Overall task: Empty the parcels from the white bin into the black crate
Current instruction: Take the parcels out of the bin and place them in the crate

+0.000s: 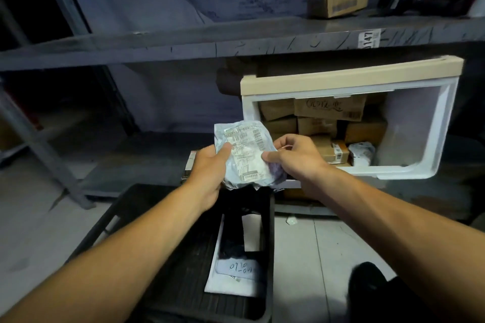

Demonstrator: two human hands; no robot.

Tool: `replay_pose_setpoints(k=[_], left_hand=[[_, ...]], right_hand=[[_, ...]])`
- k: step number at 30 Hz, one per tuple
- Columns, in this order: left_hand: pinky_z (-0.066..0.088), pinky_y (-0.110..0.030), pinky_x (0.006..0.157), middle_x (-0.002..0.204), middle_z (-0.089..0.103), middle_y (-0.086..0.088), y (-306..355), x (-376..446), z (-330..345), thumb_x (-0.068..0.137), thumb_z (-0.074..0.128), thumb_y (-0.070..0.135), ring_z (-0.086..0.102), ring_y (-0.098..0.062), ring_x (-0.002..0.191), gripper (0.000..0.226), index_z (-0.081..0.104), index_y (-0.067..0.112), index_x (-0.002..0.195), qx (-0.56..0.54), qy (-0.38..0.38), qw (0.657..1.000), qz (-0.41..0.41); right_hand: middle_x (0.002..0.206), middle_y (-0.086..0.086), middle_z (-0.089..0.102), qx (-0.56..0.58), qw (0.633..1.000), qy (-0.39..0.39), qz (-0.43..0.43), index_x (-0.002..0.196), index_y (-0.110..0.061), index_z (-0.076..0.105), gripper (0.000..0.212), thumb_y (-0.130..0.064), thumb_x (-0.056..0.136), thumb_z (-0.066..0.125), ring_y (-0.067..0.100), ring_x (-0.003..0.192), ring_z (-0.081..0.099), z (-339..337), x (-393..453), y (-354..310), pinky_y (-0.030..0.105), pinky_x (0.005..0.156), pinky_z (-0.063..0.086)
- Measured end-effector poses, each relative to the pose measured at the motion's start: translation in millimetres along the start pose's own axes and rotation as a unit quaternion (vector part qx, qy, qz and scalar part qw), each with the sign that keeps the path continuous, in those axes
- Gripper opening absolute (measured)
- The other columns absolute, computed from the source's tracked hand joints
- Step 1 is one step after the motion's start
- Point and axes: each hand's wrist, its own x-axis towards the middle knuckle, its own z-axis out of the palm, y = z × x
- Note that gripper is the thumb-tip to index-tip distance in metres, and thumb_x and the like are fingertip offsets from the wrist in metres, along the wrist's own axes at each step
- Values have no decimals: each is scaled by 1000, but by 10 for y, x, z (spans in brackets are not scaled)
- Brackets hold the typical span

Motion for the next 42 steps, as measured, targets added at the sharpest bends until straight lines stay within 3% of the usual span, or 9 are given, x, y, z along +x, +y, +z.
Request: replay_pose_setpoints(k=[5,10,15,20,27,31,36,39,42], left_hand=[[60,-27,68,91,74,2,-232,135,-409,106,48,16,72,-12,80,18,67,15,104,41,40,997,-43],[60,-34,74,93,74,-2,-754,250,-695,101,58,10,73,-18,84,15,68,16,91,77,103,989,-78],[51,-21,46,94,74,-9,-1198,456,-892,95,69,13,69,-19,71,5,67,9,96,107,154,977,-102],[51,-34,58,88,62,-5,-1664,790,-933,92,71,11,61,-20,74,22,50,17,91,148,180,965,-118],[47,-25,58,86,67,-9,-2308,1151,-827,93,56,-5,53,-15,58,21,66,13,88,215,121,960,-130],[52,-23,67,118,69,-16,-2662,1374,-748,93,50,-7,63,-15,79,38,69,9,120,236,52,956,-167],[46,-30,106,138,60,-12,-2829,1576,-621,92,64,-1,58,-21,124,43,62,9,134,286,-13,944,-164],[45,-24,101,138,61,-12,-2824,1655,-591,93,64,-1,58,-20,123,42,62,6,134,327,-32,935,-135],[44,-16,89,135,62,-12,-2800,1662,-612,93,64,-3,58,-13,112,40,63,5,132,349,-47,927,-132]], right_hand=[[57,1,54,-100,994,-32,-24,85,-13,51,32,10,81,73,4,34,48,326,111,239,18,36,38],[69,12,69,-186,981,-49,1,70,-8,64,22,11,80,66,32,59,71,662,204,734,48,56,63],[72,9,73,-252,965,-56,52,75,-9,70,17,8,75,72,29,66,74,829,353,1165,46,67,64],[101,7,72,-304,947,-53,91,101,-7,76,25,-3,77,78,23,96,69,917,582,1513,34,86,59],[96,12,72,-421,894,-98,118,93,-3,76,14,-4,82,68,27,91,68,1031,950,2079,30,76,55],[119,18,63,-530,828,-164,81,113,0,67,22,-8,93,62,33,107,63,1047,1134,2212,33,85,50],[145,23,44,-602,757,-244,68,138,-7,54,42,-18,98,60,34,120,59,1108,1247,2321,33,97,50],[154,30,26,-627,727,-275,60,147,-9,45,51,-15,98,59,37,124,54,1118,1238,2358,36,98,50],[138,16,53,-612,734,-293,31,139,-18,55,44,-20,96,64,31,120,58,1067,1215,2277,33,96,49]])
